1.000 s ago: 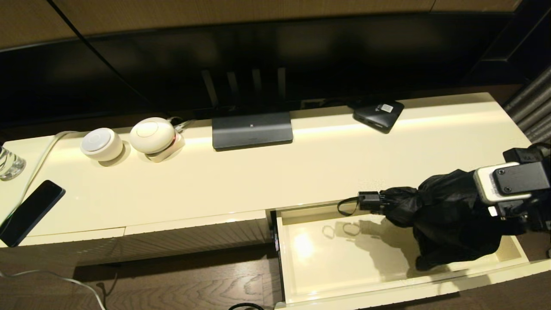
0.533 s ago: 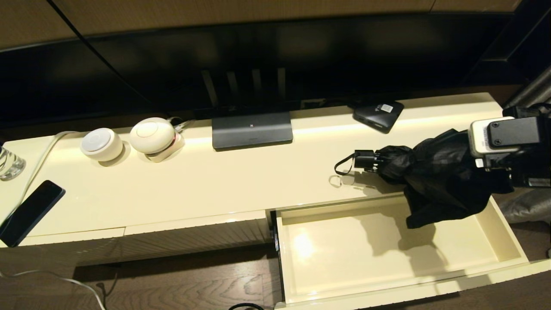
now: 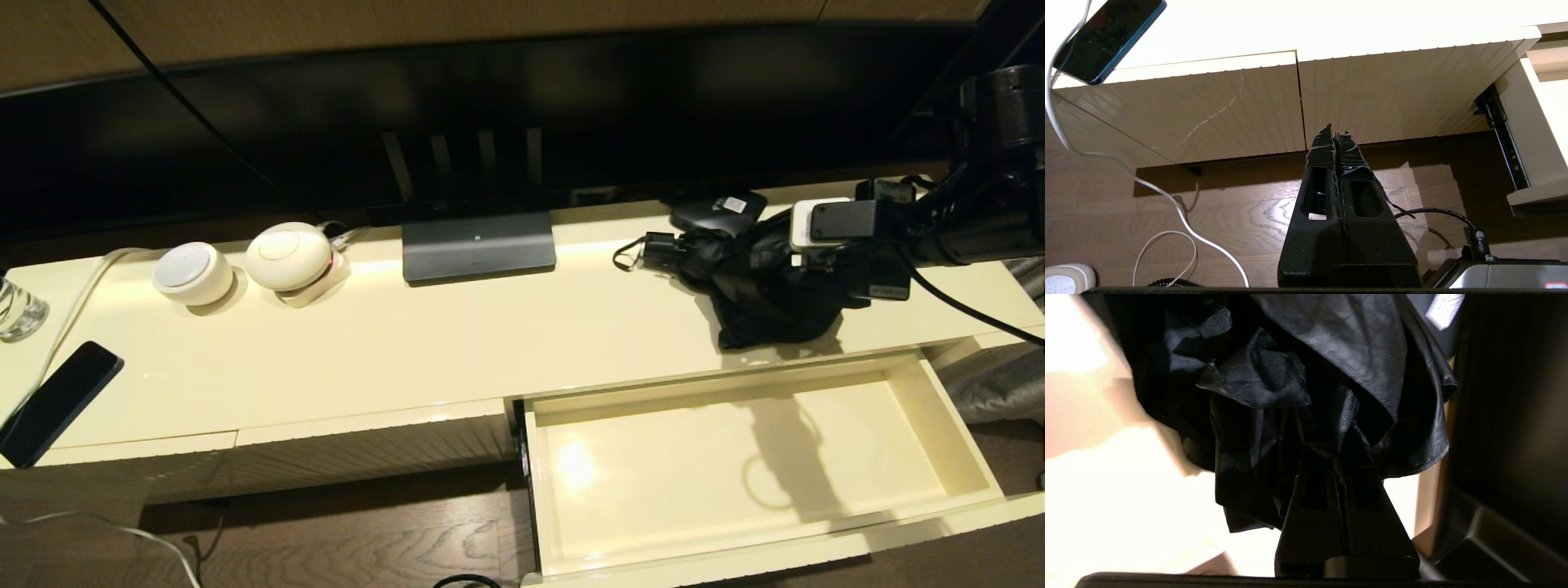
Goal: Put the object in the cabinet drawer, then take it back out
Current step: Take the umbrella out of the drawer and put it on the table
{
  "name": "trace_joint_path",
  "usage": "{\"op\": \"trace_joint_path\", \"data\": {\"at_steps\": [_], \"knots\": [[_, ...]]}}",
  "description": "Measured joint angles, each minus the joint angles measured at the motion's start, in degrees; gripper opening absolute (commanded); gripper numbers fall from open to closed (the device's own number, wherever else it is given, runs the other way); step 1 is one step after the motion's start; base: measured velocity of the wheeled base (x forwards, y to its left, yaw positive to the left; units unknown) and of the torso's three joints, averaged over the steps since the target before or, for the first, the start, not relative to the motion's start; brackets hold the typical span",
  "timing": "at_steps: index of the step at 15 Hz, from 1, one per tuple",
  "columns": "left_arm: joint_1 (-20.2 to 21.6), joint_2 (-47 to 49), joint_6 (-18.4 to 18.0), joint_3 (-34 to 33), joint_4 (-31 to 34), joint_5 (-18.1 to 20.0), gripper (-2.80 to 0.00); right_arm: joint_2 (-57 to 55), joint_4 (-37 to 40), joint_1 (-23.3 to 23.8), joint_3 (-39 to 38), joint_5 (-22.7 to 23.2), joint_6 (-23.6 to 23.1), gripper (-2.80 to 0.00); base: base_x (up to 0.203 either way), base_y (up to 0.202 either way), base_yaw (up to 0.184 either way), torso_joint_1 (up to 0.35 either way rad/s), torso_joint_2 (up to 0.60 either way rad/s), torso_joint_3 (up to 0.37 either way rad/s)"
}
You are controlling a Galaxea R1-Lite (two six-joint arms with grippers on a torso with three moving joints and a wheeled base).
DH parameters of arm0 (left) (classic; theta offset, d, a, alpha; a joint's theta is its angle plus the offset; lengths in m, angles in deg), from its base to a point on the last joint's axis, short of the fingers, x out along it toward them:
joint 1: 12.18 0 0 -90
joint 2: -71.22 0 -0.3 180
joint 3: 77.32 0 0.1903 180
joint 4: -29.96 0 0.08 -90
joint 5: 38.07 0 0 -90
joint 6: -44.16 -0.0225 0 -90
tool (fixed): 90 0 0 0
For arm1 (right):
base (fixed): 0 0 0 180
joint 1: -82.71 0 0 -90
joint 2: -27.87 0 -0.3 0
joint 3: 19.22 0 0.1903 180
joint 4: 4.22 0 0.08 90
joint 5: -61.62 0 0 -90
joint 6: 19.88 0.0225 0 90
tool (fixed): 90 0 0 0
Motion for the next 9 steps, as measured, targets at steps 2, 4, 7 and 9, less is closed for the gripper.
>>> {"op": "trace_joint_path", "data": {"at_steps": [2,4,7,9], "knots": [[0.0,0.0,0.0,0.0,0.0,0.0,-2.80,-2.6,-4.4,0.0,0.3,-0.1,-0.1,-2.80,0.000,0.000,0.000,0.000,0.00,0.000],[0.0,0.0,0.0,0.0,0.0,0.0,-2.80,-3.9,-6.8,0.1,-0.5,-0.2,-0.2,-2.80,0.000,0.000,0.000,0.000,0.00,0.000],[0.0,0.0,0.0,0.0,0.0,0.0,-2.80,-3.8,-6.3,0.0,-1.7,-0.2,-0.1,-2.80,0.000,0.000,0.000,0.000,0.00,0.000],[0.0,0.0,0.0,0.0,-0.1,0.0,-2.80,-2.2,-3.7,-0.1,-2.5,-0.6,-0.1,-2.80,0.000,0.000,0.000,0.000,0.00,0.000]]}}
